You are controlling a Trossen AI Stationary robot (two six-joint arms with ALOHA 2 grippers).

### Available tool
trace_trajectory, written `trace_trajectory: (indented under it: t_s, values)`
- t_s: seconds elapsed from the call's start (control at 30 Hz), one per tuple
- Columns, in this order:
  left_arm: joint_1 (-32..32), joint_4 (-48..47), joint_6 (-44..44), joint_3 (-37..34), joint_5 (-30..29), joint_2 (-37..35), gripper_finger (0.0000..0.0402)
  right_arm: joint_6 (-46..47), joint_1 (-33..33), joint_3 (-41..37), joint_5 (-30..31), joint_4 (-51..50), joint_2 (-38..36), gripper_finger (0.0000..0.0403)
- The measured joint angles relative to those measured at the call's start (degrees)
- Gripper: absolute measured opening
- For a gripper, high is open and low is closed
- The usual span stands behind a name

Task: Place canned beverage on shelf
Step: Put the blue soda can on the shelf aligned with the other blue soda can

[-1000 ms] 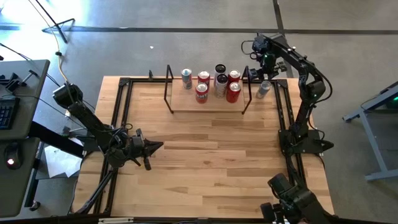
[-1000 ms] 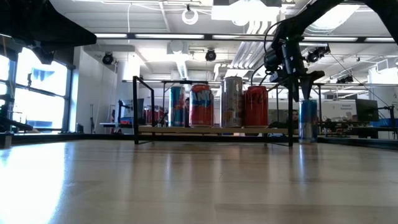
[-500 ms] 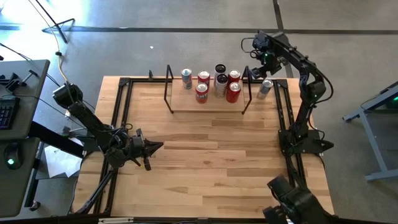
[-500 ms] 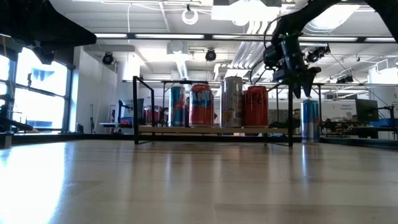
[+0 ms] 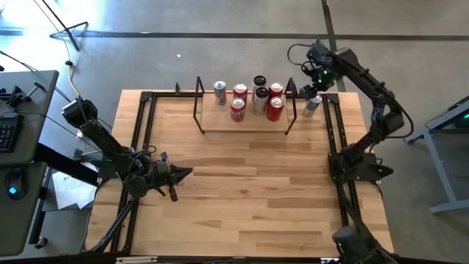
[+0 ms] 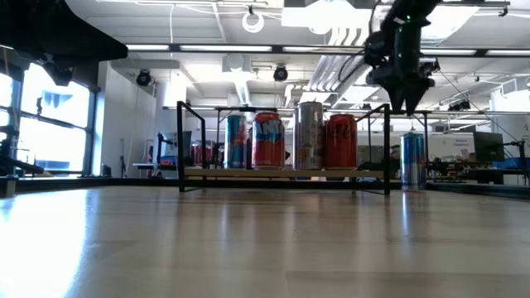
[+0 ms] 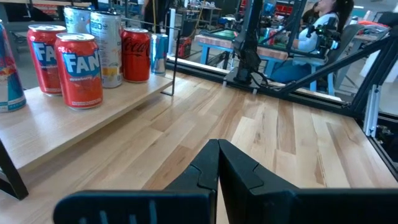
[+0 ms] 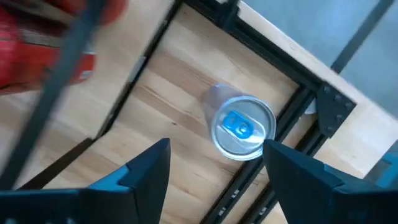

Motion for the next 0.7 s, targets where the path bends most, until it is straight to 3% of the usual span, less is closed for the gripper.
trace_trajectory:
  t_s: [0.2, 0.7]
  values:
    - [0.00, 0.04, -0.02, 0.00, 0.73, 0.00, 0.0000, 0.87, -3.39, -9.16, 0.20, 5.14, -2.30, 0.0241]
    - [0.00, 0.15, -0.02, 0.04, 0.71, 0.02, 0.0000, 3.66, -2.93, -10.10, 2.78, 8.85, -1.64, 0.0241]
